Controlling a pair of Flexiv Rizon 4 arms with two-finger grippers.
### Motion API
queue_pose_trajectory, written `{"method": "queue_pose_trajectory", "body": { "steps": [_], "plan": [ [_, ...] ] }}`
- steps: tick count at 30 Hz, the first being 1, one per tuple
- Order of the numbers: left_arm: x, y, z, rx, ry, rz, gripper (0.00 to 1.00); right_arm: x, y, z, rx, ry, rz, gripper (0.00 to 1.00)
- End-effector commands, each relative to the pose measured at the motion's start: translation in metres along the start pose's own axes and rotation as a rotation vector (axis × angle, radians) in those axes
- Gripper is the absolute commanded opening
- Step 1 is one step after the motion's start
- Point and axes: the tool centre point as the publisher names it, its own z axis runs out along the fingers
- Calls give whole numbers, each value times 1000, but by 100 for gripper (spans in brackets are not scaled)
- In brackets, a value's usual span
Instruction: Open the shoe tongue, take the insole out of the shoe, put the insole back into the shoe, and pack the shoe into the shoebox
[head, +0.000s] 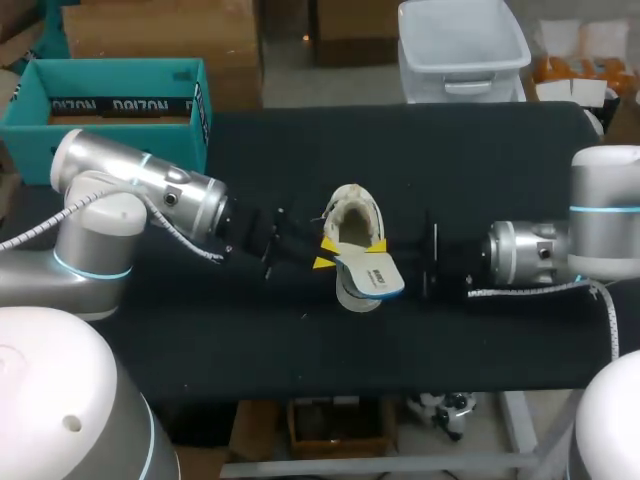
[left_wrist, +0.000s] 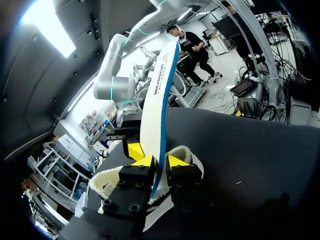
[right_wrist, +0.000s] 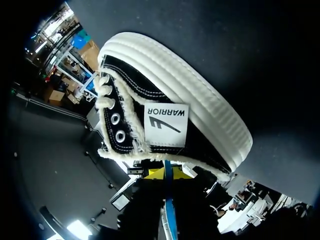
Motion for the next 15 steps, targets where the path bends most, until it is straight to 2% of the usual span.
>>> {"method": "queue_pose_trajectory", "body": {
  "steps": [1,3,8,13,15],
  "plan": [
    [0,3,6,-3,-4,2,25,0,2,0,-2,1,1,0],
    [0,3,8,-6,-3,4,30,0,2,0,-8,1,1,0],
    [-1,5,11,-18,-7,8,29,-1,6,1,-36,2,12,0],
    [-3,10,13,-39,-16,10,23,0,11,2,-51,2,15,0],
    [-3,13,13,-47,-20,8,15,0,13,1,-57,2,15,0]
  ]
}}
